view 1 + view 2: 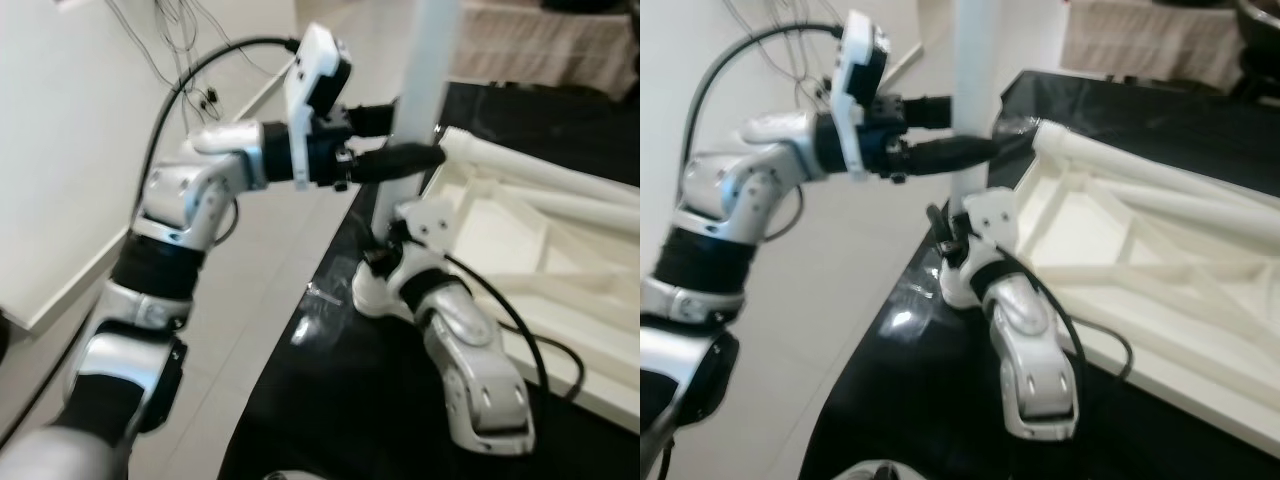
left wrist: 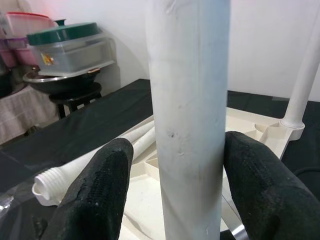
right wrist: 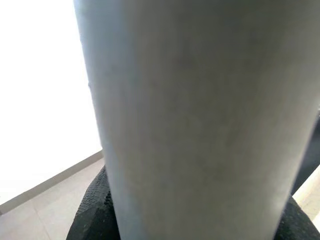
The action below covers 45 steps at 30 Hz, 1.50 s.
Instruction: Building children table
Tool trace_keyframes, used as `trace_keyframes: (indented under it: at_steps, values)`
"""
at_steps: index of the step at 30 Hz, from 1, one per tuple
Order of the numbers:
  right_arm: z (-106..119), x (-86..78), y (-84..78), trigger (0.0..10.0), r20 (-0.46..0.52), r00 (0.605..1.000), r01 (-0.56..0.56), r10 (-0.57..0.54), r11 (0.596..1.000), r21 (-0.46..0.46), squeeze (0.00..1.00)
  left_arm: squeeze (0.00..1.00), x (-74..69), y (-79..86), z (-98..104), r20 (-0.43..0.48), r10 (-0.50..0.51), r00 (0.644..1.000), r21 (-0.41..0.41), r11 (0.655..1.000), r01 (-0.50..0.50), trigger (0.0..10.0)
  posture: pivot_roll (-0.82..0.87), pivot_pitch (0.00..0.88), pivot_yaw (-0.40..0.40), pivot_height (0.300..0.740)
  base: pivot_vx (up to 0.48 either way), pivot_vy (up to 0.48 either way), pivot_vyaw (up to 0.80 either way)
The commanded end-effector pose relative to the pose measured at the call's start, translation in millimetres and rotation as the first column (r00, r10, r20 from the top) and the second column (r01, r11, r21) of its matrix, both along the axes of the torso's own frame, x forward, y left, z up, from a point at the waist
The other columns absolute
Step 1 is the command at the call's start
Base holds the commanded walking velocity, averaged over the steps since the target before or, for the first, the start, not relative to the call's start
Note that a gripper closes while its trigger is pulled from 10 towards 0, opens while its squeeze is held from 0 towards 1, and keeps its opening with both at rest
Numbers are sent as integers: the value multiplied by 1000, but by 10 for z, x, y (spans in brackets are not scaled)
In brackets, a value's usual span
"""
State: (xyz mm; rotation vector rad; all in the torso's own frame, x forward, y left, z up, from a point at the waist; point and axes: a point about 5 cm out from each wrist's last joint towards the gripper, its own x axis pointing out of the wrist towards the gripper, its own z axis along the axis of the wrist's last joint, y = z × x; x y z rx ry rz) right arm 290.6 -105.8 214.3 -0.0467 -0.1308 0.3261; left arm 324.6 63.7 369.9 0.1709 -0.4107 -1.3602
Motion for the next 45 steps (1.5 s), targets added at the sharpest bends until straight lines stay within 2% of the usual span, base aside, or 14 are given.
trace_keyframes:
  at_steps: [1,5,7,8,19,27,28,29,30,32,34,40,41,45]
  values:
    - [-527,3,0,0,-275,961,21,-26,1000,-20,0,0,-8,13,5,5,0,1000,4,1000,0,10000,-76,220,71,740,0,0,0]
    - [-480,38,70,0,-258,966,12,-13,1000,-7,0,0,-28,-68,61,17,-9,1000,-1,1000,9,10000,-75,216,75,740,0,0,0]
    - [-436,56,105,0,-240,971,2,-3,1000,-3,0,0,-40,-97,88,22,-19,1000,-2,1000,19,4706,-75,212,80,740,0,0,0]
    - [-421,62,115,0,-234,972,-2,2,1000,0,0,0,-40,-95,91,23,-22,999,0,1000,22,0,-73,210,80,740,0,0,0]
    - [-312,-37,197,0,-219,974,54,-50,998,12,0,0,-9,31,87,28,-36,999,12,999,35,0,-74,199,87,740,0,0,0]
    - [-202,-38,241,0,-137,991,10,-5,999,40,0,0,-36,-108,92,29,-60,998,18,998,60,0,-75,192,97,740,0,0,0]
    - [-192,-43,251,9490,-132,991,4,2,999,40,0,0,-38,-112,93,29,-64,998,19,998,64,0,-75,192,97,740,0,0,0]
    - [-174,-43,266,10000,-115,993,-22,26,999,36,0,0,-44,-108,93,29,-74,997,19,997,74,0,-74,188,96,740,0,0,0]
    - [-132,-39,283,10000,-80,993,-82,84,996,26,1000,0,-56,-88,89,28,-94,995,23,995,93,0,-72,186,98,740,0,0,0]
    - [-102,-37,292,10000,-58,991,-123,124,992,17,1000,0,-63,-72,87,28,-108,994,25,994,107,0,-72,186,98,740,0,0,0]
    - [48,20,296,10000,-6,945,-326,326,945,7,1000,0,-98,-30,57,30,-159,987,42,987,158,0,-72,182,102,740,0,0,0]
    - [189,130,201,10000,14,893,-447,450,890,-92,1000,0,-141,-48,24,36,-196,980,52,980,194,0,-72,180,104,740,0,0,0]
    - [314,275,115,10000,18,865,-491,501,855,-169,0,0,-224,-144,10,48,-222,974,56,974,220,0,-69,179,100,740,0,0,0]
    - [398,366,75,10000,18,843,-521,538,823,-227,0,0,-312,-229,11,59,-251,966,61,967,248,0,-67,182,99,740,0,0,0]
